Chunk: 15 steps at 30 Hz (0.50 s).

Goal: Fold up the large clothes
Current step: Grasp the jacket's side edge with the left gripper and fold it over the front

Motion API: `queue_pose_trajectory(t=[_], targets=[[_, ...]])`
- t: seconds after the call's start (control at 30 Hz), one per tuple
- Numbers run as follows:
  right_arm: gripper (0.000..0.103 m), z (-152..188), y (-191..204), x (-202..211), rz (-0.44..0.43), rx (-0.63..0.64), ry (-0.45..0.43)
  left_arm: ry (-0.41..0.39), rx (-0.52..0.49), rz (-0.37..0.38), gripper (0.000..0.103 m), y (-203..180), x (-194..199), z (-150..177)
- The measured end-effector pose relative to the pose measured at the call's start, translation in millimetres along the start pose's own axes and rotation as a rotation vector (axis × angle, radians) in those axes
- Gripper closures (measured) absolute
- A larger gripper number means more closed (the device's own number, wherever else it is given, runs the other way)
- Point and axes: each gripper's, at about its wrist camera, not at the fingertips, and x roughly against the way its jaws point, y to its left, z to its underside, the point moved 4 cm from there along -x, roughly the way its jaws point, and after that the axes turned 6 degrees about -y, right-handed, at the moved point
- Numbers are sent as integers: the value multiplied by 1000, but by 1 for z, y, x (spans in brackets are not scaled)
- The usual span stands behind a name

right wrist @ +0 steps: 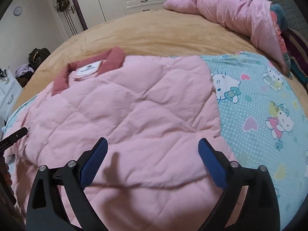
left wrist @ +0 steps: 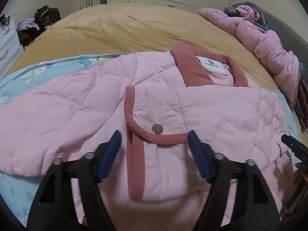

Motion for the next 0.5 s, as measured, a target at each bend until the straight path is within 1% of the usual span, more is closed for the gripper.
queue_pose_trajectory(t=[0.07, 0.1, 0.2, 0.27, 0.3, 0.33, 0.5], targets=[[9, 1, 5, 10, -1, 7, -8, -10, -11, -1, 13, -4, 12, 0], [9, 1, 8, 16, -2, 13, -13, -16, -12, -4, 9, -5, 17, 0], [9, 0, 18, 31, -5, 31, -32, -20, -12, 10, 9, -9, 32, 0], [8, -1, 25, 43, -7, 43, -52, -22, -14, -1, 9, -11, 42, 2], [8, -2, 28, 48, -9, 47, -58, -23, -15, 0, 9, -11, 45, 2], [4, -3, 32, 55, -8, 52, -68, -27, -12, 4, 9, -10, 51, 2], [4, -7, 53, 76, -22, 87, -93, -46, -2, 7, 9, -7, 71, 4]])
